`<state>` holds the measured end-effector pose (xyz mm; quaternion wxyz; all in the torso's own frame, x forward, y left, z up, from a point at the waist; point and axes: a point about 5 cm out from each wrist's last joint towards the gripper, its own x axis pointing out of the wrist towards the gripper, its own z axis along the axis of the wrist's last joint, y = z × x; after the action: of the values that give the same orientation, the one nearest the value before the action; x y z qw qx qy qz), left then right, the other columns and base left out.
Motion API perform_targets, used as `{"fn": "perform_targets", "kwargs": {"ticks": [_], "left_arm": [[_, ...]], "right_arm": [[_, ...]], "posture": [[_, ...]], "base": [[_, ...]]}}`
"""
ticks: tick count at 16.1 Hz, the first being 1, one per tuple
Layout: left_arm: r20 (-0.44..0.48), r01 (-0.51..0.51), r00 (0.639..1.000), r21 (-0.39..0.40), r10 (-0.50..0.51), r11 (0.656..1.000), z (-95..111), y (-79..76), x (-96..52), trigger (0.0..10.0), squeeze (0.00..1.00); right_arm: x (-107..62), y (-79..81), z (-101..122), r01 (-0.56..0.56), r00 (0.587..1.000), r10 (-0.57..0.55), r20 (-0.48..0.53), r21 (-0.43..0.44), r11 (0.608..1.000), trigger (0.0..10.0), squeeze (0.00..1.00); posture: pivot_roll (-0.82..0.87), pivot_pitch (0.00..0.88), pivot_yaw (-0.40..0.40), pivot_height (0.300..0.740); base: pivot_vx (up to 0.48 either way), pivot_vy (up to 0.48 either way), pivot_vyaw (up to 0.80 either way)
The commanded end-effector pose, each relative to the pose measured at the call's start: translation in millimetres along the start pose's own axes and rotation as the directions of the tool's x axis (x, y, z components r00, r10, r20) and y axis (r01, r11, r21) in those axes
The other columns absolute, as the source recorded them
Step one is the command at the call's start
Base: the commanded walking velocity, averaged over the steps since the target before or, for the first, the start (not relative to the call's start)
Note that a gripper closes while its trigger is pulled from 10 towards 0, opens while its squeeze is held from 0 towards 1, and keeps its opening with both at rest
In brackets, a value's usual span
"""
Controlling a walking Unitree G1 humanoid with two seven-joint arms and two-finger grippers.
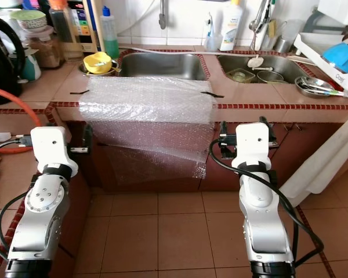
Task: Kitchen organization
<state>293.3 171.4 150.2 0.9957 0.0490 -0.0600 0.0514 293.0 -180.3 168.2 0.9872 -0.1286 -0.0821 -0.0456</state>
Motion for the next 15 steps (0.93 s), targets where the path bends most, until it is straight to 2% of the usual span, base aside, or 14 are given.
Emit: {"fn": "perform_targets", "kwargs": {"ticks": [1,15], "left_arm": [[0.028,0.016,0.999,-0.007,-0.016,1.0,7.0,-2.9,1.6,10.0,0.0],[0.029,0.021,0.999,-0.017,-0.021,1.0,6.9,-4.0,-1.3,10.0,0.0]], "right_arm": [[2.9,-3.1,2.5,0.006,1.0,-0.006,0.011,-0.004,1.0,10.0,0.0],[1.6,2.7,3.1,-0.034,0.999,0.034,0.018,0.007,0.999,10.0,0.0]], "posture": [[-0.01,0.0,-0.016,0.74],[-0.01,0.0,-0.02,0.74]], "base": [[0.274,0.0,0.0],[0.365,0.0,0.0]]}}
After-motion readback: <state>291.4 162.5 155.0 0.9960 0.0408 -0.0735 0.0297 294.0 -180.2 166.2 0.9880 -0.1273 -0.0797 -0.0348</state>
